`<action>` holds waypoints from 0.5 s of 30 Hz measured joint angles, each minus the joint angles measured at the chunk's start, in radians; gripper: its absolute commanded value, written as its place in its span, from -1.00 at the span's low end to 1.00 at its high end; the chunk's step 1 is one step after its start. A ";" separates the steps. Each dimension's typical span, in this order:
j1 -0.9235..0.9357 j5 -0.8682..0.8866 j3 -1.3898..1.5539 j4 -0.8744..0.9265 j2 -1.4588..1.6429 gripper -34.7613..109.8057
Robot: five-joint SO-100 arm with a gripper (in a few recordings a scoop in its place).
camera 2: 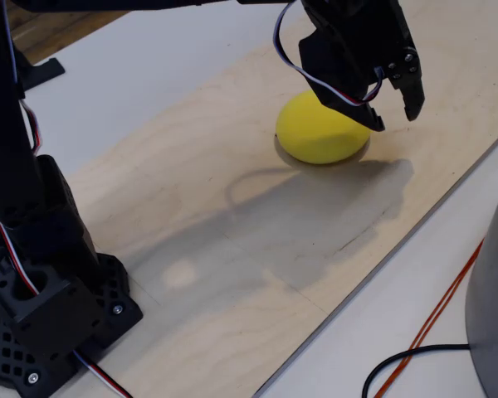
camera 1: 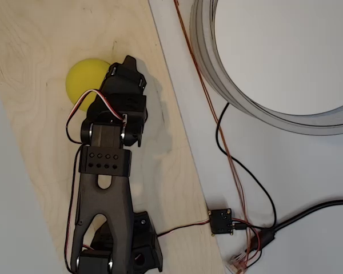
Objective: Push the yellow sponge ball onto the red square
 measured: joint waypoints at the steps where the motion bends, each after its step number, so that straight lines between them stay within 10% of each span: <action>1: -0.002 0.002 0.002 -0.009 0.000 -0.38; 15: -0.012 0.052 0.002 -0.055 -0.055 -0.38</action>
